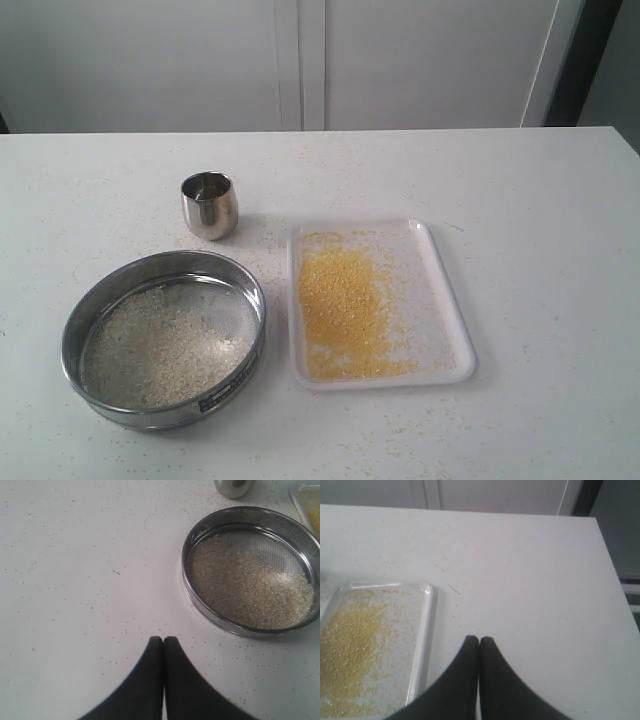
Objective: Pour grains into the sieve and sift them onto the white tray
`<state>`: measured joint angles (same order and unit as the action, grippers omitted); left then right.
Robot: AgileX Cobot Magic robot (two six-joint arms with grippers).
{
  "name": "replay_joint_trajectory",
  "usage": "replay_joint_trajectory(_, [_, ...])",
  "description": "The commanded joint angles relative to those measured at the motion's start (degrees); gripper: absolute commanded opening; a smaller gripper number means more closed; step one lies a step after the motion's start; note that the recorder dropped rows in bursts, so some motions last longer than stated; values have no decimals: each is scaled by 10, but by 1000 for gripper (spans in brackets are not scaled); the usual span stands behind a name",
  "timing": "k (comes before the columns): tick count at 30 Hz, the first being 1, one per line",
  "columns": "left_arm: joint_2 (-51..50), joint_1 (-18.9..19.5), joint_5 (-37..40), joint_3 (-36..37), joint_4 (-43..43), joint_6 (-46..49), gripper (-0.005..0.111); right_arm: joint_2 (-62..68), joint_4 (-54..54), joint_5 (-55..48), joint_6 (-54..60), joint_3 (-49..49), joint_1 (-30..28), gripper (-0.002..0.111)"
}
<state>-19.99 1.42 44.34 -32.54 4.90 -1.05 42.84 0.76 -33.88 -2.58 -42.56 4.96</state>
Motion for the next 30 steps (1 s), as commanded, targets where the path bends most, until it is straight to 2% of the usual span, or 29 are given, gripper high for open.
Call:
replay_joint_trajectory(1, [4,2,2,1,1,0,0,-22,9,54,4,24,-4,0])
replay_joint_trajectory(30, [4,2,2,1,1,0,0,-22,9,48,4,26,-4,0])
